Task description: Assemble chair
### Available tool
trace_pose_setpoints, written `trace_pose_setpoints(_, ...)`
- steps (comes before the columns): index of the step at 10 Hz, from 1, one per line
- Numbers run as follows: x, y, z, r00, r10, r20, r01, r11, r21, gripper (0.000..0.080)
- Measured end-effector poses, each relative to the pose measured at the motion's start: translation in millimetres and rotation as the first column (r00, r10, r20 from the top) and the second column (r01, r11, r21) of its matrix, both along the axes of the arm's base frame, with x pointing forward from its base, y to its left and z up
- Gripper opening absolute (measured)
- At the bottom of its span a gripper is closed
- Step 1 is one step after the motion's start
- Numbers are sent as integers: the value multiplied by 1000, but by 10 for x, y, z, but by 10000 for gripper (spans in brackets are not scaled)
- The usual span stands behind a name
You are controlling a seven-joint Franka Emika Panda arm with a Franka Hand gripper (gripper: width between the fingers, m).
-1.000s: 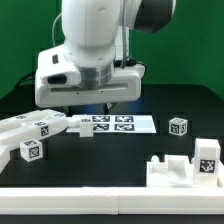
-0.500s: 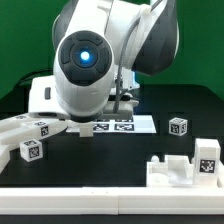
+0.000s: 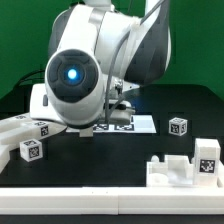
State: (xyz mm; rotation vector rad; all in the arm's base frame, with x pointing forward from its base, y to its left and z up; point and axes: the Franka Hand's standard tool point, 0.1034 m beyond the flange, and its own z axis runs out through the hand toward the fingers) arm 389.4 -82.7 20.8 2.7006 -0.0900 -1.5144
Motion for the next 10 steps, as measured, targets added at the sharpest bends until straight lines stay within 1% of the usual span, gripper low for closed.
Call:
trace_pose_setpoints(1, -37, -1, -67, 1000, 0, -10, 0, 1000, -10, 649)
trace_pose_setpoints(2, -50, -2, -97, 1000, -1, -13, 0, 1000, -14, 649)
trace_pose_setpoints(4, -61, -10, -110, 1000, -5, -17, 4, 1000, -20, 649)
trace_pose_setpoints(5, -63, -13, -111, 1000, -5, -17, 5, 1000, -21, 536)
trace_pose_setpoints(6, -64, -16, -111, 1000, -6, -17, 6, 1000, -21, 401)
trace_pose_setpoints(7, -64, -18, -110, 1000, -7, -17, 6, 1000, -21, 401)
trace_pose_setpoints(8, -42, -12, -94, 1000, 5, -12, -5, 1000, -25, 284)
trace_pose_setpoints(9, 52, 70, 32, 999, 50, 17, -50, 998, -32, 284)
trace_pose_setpoints(10, 106, 181, 184, 998, 55, 19, -54, 998, -33, 284)
